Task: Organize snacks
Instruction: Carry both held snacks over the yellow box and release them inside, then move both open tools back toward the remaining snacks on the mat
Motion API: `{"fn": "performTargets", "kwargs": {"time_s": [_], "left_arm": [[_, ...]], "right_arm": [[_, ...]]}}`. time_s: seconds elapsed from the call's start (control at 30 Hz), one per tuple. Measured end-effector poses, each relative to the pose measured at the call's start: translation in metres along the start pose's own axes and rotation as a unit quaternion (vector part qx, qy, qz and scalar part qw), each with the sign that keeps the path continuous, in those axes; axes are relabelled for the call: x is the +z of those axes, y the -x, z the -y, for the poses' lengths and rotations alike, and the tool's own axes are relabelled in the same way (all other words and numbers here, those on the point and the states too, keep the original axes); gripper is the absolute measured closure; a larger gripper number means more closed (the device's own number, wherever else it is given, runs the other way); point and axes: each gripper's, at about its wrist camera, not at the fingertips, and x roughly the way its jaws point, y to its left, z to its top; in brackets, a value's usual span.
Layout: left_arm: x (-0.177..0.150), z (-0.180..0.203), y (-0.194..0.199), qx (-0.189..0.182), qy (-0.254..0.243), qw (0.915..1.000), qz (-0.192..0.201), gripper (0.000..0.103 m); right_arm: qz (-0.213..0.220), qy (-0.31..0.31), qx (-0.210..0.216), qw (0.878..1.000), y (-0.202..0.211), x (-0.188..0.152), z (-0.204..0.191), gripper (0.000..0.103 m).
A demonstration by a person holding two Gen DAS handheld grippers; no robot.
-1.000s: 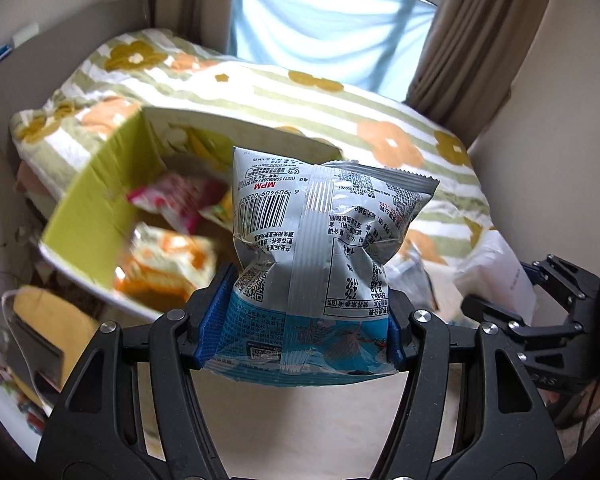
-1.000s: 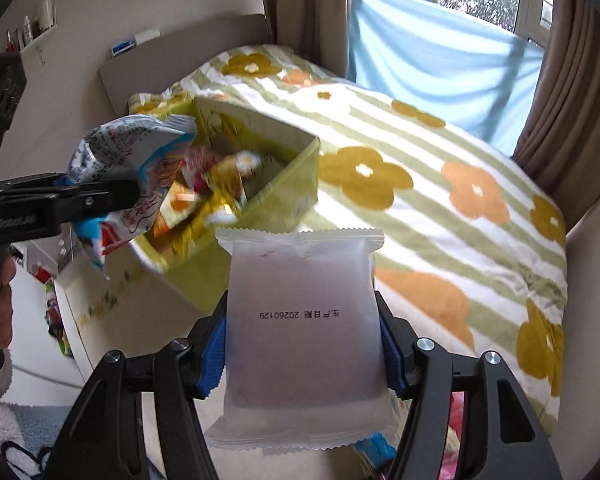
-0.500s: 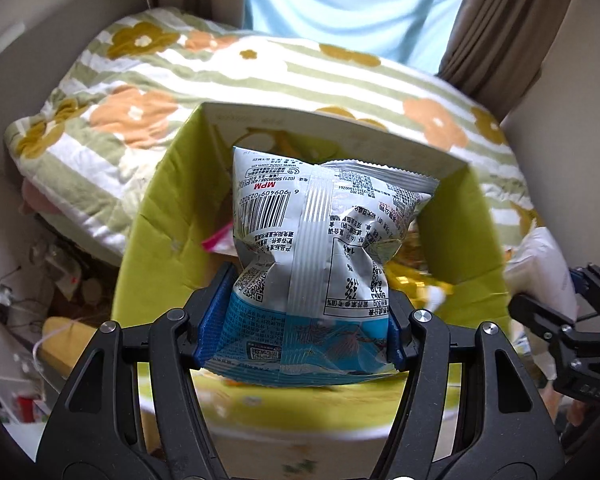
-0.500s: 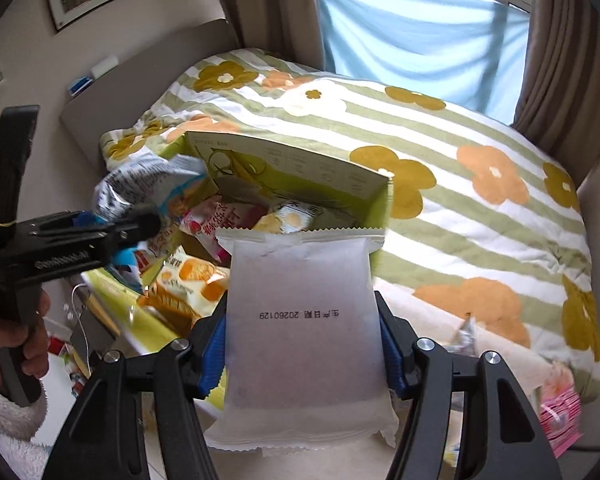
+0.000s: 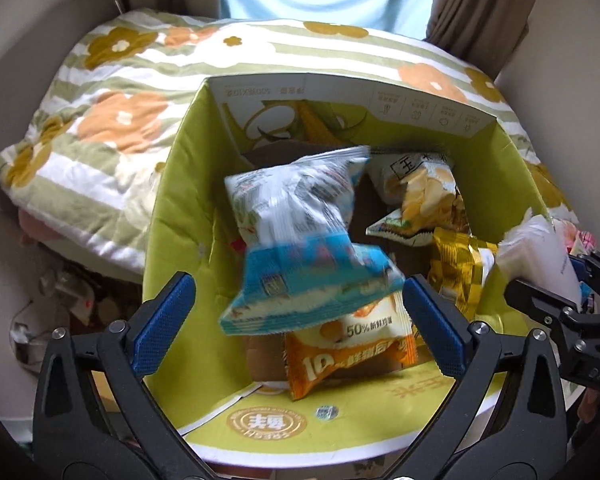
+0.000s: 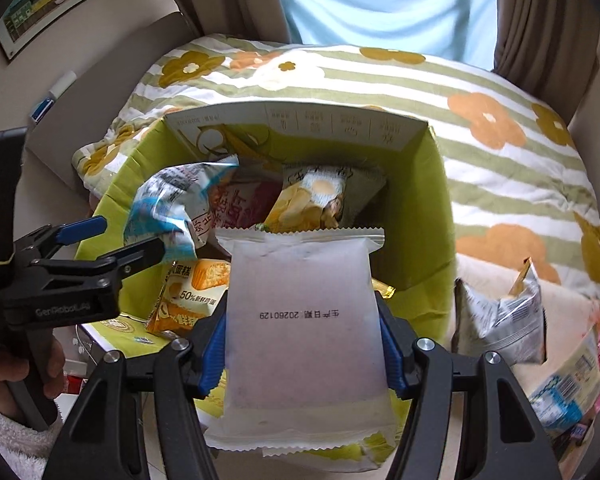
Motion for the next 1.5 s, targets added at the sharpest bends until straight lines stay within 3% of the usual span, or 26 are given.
{"fn": "performTargets", "kwargs": {"time_s": [0.33,0.37,0.4,0.43,0.5,0.7,1.07,1.5], "left_arm": [[-0.011,-0.005,0.014,-0.002,0.012,0.9999,0.01,0.0],[-0.011,-0.006,0.015,0.001,0.016,0.9998,0.011,0.0],[-0.012,-0.006,0.015,0.002,0.018,0.9998,0.011,0.0],[-0.013,-0.007,0.015,0.004,0.02,0.9997,0.01,0.001],[-0.015,-0.007,0.015,0.008,0.018,0.9997,0.011,0.001],[-0.018,0.001,0.019,0.027,-0.007,0.9994,0.018,0.001],[-0.016,0.008,0.028,0.04,-0.035,0.9983,0.023,0.0],[-0.008,0.042,0.048,0.013,-0.077,0.9955,0.054,0.001]], "right_arm": [[-0.006,-0.022,0.02,1.0,-0.016,0.002,-0.012,0.044],[-0.013,-0.03,0.027,0.999,-0.019,0.003,-0.012,0.04],[-0.012,-0.034,0.03,0.999,-0.02,0.002,-0.013,0.029],[-0.006,-0.037,0.031,0.999,-0.02,0.002,-0.014,0.011],[0.006,-0.028,0.032,0.999,-0.016,-0.001,-0.016,0.001],[0.015,0.012,-0.008,1.0,-0.017,-0.013,-0.017,0.001],[0.019,0.012,-0.006,1.0,-0.002,-0.017,-0.018,0.001],[0.059,-0.02,-0.026,0.998,0.038,-0.031,-0.01,0.001]]}}
